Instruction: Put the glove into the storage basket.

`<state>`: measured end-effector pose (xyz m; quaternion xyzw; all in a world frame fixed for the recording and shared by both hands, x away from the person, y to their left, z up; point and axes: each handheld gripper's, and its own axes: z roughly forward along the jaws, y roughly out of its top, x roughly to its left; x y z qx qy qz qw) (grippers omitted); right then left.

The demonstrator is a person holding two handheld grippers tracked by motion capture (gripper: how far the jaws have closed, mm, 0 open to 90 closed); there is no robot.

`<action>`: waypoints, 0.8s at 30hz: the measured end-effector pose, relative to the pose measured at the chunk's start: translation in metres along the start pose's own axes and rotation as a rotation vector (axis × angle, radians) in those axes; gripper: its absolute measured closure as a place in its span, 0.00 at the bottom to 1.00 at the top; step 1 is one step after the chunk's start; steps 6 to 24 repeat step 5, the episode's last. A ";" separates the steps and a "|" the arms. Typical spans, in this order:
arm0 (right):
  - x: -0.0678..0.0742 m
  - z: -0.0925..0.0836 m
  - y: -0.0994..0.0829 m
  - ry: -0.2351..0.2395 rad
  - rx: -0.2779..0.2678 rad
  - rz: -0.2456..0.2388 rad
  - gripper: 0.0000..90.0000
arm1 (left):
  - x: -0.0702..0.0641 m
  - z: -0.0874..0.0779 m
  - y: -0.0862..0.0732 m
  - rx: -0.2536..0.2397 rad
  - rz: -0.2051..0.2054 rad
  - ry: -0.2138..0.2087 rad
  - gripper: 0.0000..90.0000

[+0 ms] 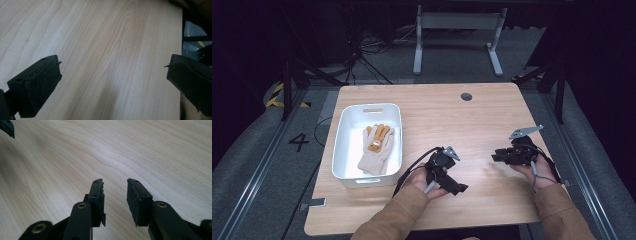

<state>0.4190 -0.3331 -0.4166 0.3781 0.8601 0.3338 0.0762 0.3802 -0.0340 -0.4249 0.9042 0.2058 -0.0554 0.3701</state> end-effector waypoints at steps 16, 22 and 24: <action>0.000 0.001 0.001 -0.001 -0.004 -0.002 0.73 | 0.003 0.000 -0.003 0.025 -0.001 0.021 0.00; 0.000 0.001 0.001 -0.001 -0.004 -0.002 0.73 | 0.003 0.000 -0.003 0.025 -0.001 0.021 0.00; 0.000 0.001 0.001 -0.001 -0.004 -0.002 0.73 | 0.003 0.000 -0.003 0.025 -0.001 0.021 0.00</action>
